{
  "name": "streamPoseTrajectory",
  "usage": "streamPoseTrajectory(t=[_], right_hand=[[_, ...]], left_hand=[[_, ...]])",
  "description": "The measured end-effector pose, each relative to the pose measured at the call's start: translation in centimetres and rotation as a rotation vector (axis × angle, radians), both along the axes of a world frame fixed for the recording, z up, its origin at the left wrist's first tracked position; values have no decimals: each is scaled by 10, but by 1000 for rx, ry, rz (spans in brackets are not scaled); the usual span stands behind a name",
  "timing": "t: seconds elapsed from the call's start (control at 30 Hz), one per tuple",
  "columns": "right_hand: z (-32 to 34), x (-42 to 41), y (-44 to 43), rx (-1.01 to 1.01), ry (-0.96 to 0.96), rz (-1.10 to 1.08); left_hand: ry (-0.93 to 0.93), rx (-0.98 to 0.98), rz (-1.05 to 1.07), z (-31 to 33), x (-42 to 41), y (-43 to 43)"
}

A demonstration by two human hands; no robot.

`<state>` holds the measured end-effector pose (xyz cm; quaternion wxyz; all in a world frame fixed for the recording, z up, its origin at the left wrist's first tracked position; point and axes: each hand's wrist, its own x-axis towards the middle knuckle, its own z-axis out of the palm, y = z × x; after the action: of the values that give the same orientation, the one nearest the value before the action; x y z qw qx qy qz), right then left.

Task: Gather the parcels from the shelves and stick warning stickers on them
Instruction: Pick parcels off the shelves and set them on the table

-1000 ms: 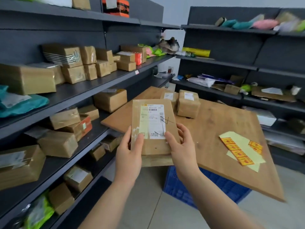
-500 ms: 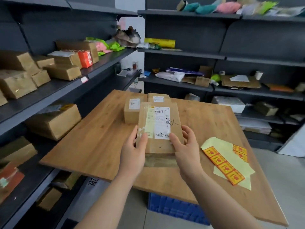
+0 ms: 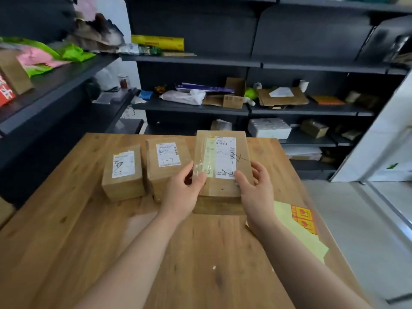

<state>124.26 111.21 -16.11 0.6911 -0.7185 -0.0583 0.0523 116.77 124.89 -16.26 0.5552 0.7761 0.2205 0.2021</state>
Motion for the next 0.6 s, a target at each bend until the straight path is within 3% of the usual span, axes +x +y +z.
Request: streamPoseTrajectory(t=[0.3,0.6], right_hand=[[-43,126,25,-68,65,99],[-106,197,53,-200,110,233]], left_hand=[[108,64,147,-51,114,16],[244,111,277,-112,172,28]])
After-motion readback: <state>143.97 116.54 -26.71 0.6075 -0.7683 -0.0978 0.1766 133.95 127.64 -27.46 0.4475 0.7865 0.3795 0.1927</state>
